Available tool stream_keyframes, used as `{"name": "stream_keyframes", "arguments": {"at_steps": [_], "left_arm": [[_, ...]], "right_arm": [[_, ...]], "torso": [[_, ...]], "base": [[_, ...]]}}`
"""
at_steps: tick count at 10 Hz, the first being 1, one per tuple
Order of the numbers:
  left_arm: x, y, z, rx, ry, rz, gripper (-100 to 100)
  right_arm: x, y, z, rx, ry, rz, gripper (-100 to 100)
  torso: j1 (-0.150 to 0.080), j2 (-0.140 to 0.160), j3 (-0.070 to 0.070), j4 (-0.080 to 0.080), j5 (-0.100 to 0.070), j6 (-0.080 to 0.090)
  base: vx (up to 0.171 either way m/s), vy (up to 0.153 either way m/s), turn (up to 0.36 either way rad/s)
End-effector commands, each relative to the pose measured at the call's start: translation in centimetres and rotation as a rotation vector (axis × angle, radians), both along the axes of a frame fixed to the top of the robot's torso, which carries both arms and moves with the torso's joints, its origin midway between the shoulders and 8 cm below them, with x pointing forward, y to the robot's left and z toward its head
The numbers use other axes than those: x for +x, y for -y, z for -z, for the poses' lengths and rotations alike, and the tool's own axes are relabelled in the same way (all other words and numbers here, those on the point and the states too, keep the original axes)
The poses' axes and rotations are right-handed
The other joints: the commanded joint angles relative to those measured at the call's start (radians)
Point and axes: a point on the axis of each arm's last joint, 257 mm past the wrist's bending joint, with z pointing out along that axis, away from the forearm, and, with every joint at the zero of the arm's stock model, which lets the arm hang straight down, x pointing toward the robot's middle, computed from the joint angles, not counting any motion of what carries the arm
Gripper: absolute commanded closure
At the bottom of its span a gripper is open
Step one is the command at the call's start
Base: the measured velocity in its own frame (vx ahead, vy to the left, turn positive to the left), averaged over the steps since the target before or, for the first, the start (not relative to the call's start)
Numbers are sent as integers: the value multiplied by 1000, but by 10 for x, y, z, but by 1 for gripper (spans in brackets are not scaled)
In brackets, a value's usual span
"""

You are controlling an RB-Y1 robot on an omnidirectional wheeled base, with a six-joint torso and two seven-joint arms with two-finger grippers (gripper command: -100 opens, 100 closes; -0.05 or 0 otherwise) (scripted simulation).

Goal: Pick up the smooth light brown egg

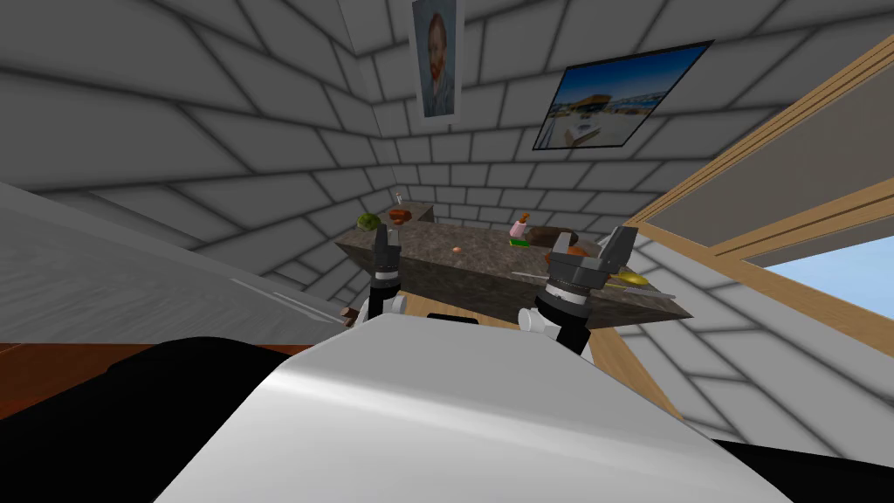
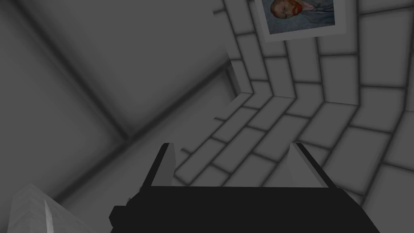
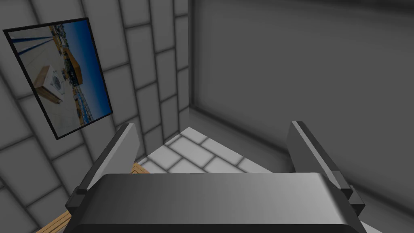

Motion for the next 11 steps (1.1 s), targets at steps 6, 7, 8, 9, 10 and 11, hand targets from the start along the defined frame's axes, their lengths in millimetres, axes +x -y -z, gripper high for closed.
{"name": "stream_keyframes", "arguments": {"at_steps": [6, 7, 8, 9, 10, 11], "left_arm": [[27, -10, 12, 114, -91, -16, -100], [34, -16, 14, 132, -114, -33, -100], [41, -23, 14, 149, -129, -52, -100], [42, -24, 15, 147, -138, -54, -100], [50, -33, 17, 161, -163, -79, -100], [50, -33, 17, 161, -163, -79, -100]], "right_arm": [[0, 0, 0, 0, 0, 0, 0], [0, 0, 0, 0, 0, 0, 0], [0, 0, 0, 0, 0, 0, 0], [0, 0, 0, 0, 0, 0, 0], [0, 0, 0, 0, 0, 0, 0], [0, 0, 0, 0, 0, 0, 0]], "torso": [[-2, 0, 0, 0, -1, 0], [-2, 0, 0, 0, 0, 0], [-1, 0, 0, 0, 0, 0], [-2, 0, 0, 0, 0, 0], [-2, 0, 0, 0, 0, 0], [-2, 0, 0, 0, 0, 0]], "base": [[-6, -25, -36], [-8, -22, -44], [-10, -34, -67], [-8, -28, -24], [-4, -31, -45], [-2, -24, -28]]}}
